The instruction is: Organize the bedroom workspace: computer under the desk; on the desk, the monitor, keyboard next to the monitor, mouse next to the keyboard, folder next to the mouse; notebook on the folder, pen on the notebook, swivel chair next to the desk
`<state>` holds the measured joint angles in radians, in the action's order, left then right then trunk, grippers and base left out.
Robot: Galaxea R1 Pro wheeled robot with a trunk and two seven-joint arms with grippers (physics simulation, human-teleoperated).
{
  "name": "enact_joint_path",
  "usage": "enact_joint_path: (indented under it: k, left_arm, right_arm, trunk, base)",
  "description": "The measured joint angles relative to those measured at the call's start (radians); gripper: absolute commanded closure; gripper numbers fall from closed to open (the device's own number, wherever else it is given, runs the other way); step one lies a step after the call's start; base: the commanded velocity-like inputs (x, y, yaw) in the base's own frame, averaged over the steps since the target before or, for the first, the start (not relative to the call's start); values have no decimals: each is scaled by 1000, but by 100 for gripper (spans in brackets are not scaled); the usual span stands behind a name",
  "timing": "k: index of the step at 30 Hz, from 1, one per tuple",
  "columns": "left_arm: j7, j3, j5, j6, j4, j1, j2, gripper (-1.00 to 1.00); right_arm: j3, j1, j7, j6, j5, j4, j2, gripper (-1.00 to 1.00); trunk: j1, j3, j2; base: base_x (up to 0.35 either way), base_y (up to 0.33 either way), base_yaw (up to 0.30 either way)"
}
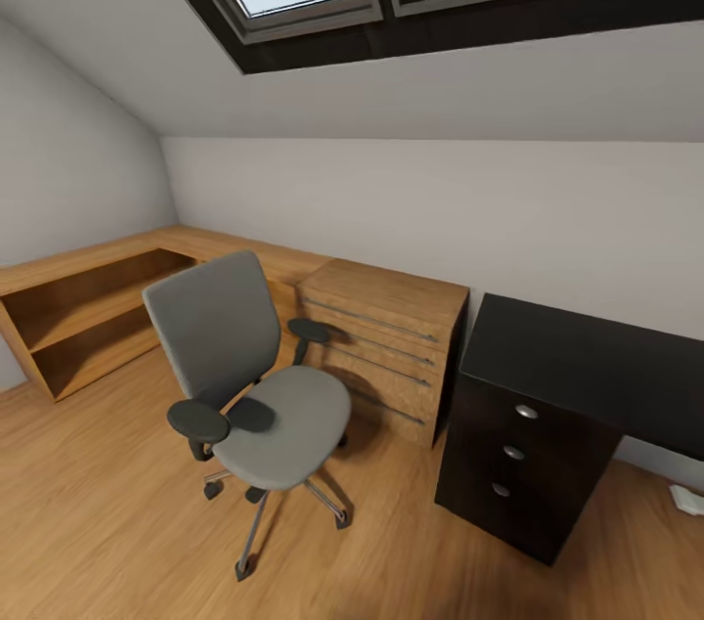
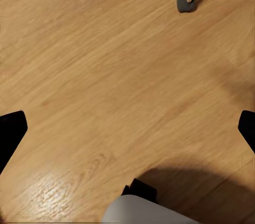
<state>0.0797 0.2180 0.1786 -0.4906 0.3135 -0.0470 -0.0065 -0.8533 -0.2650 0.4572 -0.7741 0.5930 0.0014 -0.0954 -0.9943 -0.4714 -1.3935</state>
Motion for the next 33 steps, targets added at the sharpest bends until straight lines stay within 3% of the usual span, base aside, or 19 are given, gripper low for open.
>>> enact_joint_path:
  k: [11,22,33]
  left_arm:
    - [0,0,0,2,-1,0,-1,-100]
    - [1,0,-1,5,-5,0,-1,-100]
    - [0,0,-3,5,-15,0,-1,-100]
  right_arm:
    - [1,0,0,-2,4,0,-1,-100]
    - [3,0,-1,-1,62,-2,2,-100]
    - [3,0,-1,0,73,-3,2,-100]
  trunk:
    - [0,0,0]
    - [0,0,0]
    - [0,0,0]
  base:
    - [0,0,224]
    - [0,0,271]
    - [0,0,274]
